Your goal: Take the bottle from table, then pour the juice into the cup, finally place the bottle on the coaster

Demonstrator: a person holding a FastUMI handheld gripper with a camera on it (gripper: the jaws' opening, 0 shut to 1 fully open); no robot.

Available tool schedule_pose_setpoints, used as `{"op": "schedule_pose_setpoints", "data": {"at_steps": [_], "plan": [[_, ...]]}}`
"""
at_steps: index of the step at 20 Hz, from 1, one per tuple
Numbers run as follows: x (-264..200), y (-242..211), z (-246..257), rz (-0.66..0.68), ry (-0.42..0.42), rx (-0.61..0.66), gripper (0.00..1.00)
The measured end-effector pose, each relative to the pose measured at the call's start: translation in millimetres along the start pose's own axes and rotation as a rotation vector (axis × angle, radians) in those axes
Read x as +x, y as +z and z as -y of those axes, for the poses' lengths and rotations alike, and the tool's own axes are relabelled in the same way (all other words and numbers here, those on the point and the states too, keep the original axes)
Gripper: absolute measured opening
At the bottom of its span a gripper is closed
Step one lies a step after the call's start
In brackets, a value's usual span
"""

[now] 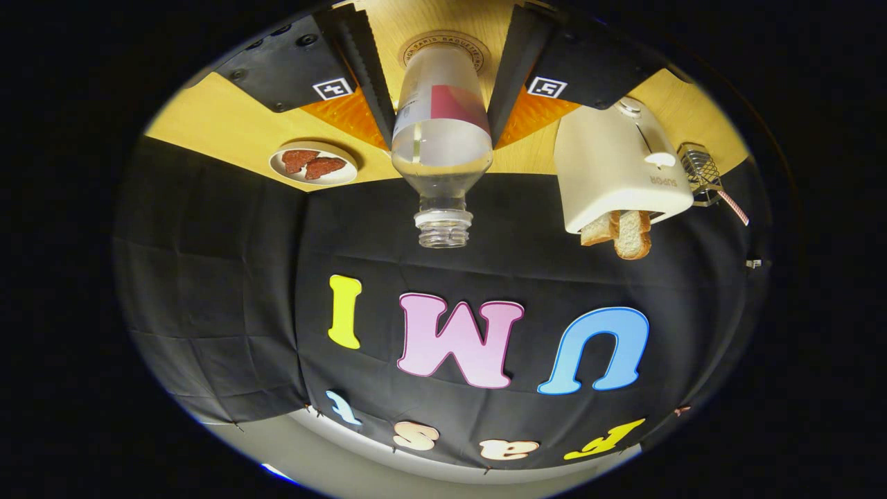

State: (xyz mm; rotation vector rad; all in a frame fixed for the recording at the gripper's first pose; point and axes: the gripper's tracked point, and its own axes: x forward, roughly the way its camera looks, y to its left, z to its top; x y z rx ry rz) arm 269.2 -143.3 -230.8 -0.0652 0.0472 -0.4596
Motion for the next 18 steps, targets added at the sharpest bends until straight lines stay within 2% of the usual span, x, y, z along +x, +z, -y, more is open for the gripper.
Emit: {"op": "schedule_pose_setpoints", "data": {"at_steps": [18], "plan": [[2, -18, 3, -0.036, -0.033, 0.035, 0.78]]}}
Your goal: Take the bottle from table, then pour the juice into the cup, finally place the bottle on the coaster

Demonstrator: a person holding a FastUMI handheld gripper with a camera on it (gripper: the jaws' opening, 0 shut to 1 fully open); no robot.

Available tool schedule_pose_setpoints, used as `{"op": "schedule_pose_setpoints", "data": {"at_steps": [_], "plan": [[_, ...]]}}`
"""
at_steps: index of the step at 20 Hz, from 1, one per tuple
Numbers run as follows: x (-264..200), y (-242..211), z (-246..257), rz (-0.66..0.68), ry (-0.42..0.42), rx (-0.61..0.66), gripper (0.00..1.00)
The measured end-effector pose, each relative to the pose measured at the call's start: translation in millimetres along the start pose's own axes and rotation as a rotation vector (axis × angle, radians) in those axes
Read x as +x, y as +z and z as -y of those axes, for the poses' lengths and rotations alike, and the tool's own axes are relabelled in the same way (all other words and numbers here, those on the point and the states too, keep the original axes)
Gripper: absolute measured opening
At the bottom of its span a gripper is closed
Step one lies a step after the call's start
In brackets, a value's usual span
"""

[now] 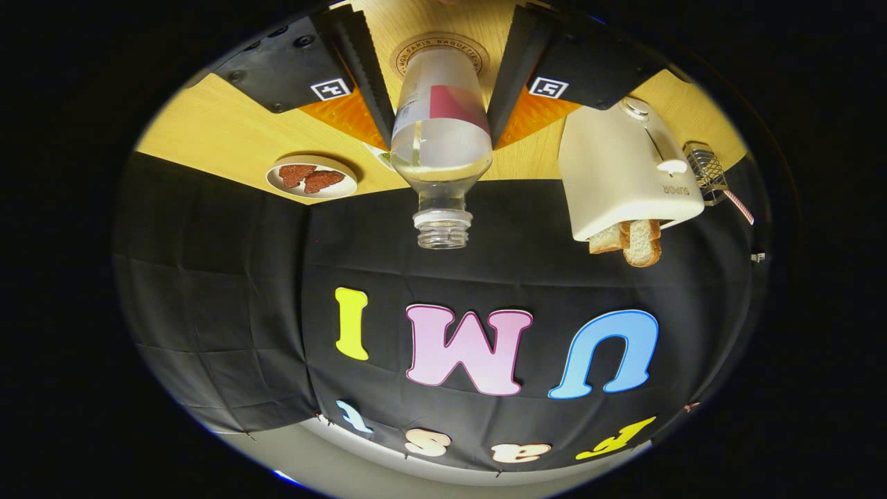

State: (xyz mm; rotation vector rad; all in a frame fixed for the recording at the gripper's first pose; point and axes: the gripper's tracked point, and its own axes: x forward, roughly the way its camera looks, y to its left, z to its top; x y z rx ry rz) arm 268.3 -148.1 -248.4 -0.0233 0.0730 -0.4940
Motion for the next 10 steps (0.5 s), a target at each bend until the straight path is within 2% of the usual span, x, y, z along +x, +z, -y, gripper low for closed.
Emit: {"op": "schedule_pose_setpoints", "data": {"at_steps": [2, 4, 6, 10], "plan": [[-2.3, 1.5, 0.0, -0.004, 0.001, -0.006, 0.81], [-4.5, 3.9, -0.3, -0.003, 0.004, -0.004, 0.91], [-6.4, 3.7, 0.9, -0.011, 0.0, 0.004, 0.96], [-10.4, 3.7, 5.4, -0.024, -0.015, -0.009, 0.96]]}}
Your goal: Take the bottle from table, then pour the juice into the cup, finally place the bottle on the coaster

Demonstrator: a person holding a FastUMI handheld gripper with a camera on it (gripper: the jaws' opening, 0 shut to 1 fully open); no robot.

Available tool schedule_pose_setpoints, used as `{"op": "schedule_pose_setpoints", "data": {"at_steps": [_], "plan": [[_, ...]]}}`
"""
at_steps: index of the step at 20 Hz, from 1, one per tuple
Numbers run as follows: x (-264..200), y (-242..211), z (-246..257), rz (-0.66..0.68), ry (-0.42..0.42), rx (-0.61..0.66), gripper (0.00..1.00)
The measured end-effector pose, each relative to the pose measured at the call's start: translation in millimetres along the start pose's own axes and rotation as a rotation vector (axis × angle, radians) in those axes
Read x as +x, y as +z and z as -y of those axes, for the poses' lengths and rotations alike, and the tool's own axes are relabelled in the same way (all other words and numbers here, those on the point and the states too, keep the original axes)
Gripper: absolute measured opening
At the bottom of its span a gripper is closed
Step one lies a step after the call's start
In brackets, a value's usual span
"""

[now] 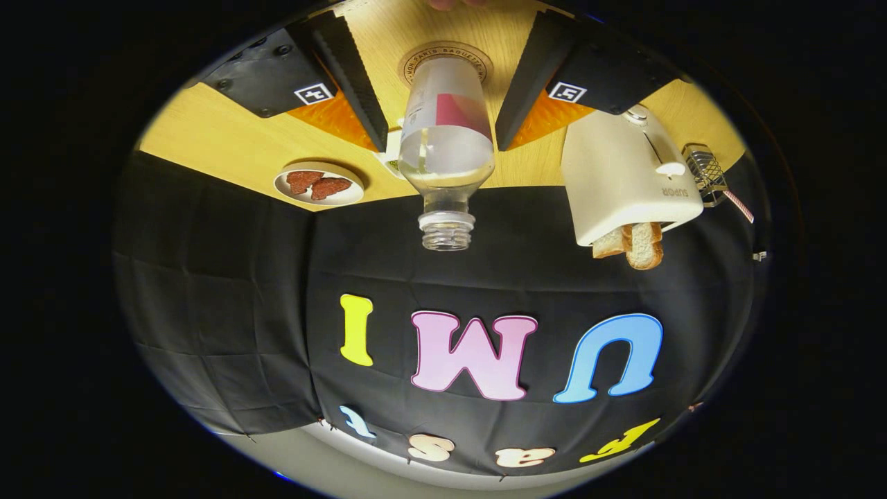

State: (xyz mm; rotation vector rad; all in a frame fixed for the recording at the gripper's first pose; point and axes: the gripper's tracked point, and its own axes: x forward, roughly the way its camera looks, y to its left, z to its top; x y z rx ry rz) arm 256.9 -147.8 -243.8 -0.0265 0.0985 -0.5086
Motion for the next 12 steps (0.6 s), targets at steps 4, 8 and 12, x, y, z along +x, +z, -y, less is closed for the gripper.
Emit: {"op": "schedule_pose_setpoints", "data": {"at_steps": [4, 8, 12], "plan": [[-14, 7, -2, 0.007, 0.016, -0.026, 0.96], [-38, 22, -7, 0.016, 0.038, -0.027, 0.96], [-71, 46, -6, 0.034, 0.07, -0.008, 0.96]]}}
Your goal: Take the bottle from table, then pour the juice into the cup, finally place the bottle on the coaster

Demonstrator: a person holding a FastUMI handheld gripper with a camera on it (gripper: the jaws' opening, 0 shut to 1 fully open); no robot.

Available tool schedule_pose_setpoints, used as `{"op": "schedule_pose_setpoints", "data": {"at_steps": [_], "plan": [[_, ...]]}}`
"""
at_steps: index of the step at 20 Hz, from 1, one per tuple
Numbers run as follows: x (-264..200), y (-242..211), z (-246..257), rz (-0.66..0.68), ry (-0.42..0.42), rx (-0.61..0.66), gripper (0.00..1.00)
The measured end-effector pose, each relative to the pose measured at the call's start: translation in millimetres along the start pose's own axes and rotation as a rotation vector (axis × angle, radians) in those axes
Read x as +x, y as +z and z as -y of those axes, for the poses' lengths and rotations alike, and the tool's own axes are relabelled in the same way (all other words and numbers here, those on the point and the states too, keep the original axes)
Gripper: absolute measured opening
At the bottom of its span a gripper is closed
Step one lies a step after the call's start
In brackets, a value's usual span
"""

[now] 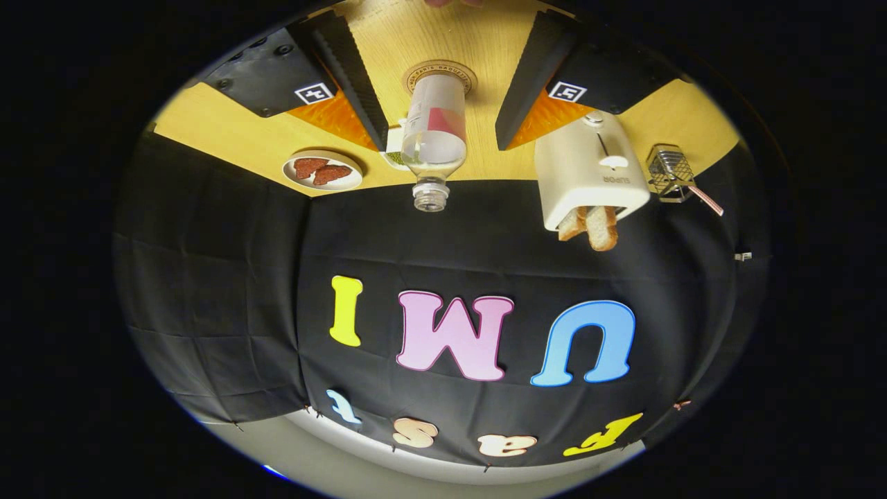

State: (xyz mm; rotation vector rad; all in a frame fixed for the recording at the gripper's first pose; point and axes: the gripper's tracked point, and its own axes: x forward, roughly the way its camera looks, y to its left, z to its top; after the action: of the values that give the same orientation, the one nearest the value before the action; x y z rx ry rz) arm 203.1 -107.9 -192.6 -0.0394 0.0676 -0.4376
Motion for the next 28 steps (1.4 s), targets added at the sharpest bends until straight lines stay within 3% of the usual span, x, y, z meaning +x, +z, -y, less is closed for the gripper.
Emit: {"op": "schedule_pose_setpoints", "data": {"at_steps": [9, 20, 28], "plan": [[-64, 52, 9, 0.04, 0.053, 0.017, 0.96], [-133, 96, -4, 0.066, 0.258, 0.0, 0.96], [-159, 115, 11, 0.065, 0.322, 0.024, 0.96]]}}
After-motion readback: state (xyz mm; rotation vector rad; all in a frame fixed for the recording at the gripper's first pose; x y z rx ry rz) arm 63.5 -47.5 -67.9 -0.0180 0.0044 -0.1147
